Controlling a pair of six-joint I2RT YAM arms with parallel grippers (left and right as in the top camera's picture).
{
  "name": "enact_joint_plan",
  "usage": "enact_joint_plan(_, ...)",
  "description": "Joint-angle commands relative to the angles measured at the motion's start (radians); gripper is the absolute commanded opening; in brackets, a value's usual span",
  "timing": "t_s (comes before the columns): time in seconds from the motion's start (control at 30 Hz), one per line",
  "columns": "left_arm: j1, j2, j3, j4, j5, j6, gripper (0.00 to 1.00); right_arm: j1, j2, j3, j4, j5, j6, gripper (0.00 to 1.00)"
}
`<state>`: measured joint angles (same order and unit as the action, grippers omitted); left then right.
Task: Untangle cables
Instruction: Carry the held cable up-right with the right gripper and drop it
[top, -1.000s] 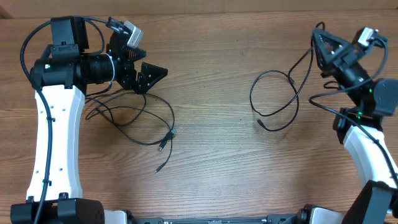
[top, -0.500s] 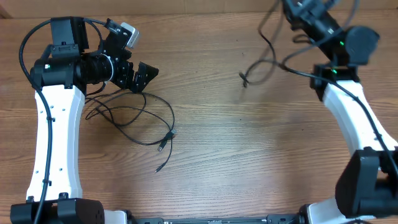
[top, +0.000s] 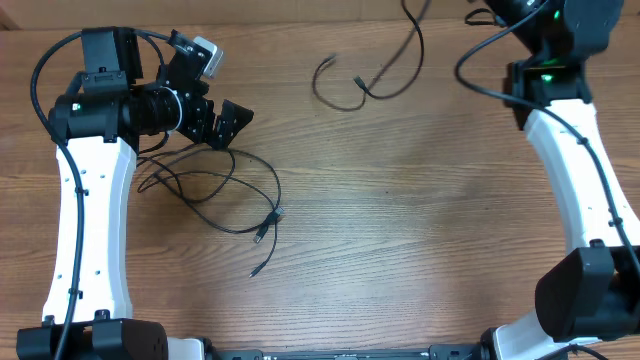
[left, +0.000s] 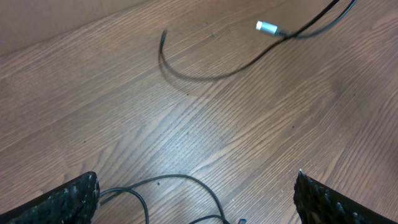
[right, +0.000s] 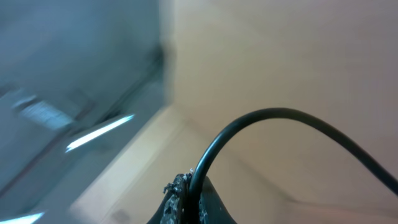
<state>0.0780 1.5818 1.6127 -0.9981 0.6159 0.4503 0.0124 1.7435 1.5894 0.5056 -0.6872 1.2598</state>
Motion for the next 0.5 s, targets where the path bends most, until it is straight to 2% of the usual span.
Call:
enact_joint_plan(0.0, -0.006, -0.013, 0.008, 0.0, 0.0, -0.006, 1.0, -0.084, 0.017, 0.009, -0.082, 0.082, -0.214, 0.04)
enact_joint_plan(0.13, -0.006, -0.013, 0.008, 0.0, 0.0, -0.006, 1.0, -0.164, 0.08, 0.008, -0.109, 0.134, -0.407, 0.04)
enact_joint_plan(0.27, -0.006, -0.013, 0.008, 0.0, 0.0, -0.006, 1.0, -0.231, 0.16, 0.008, -0.111, 0.18, -0.537, 0.04)
enact_joint_plan(0.47, -0.006, -0.013, 0.008, 0.0, 0.0, -0.006, 1.0, -0.317, 0.293, 0.008, -0.066, 0.247, -0.555, 0.04)
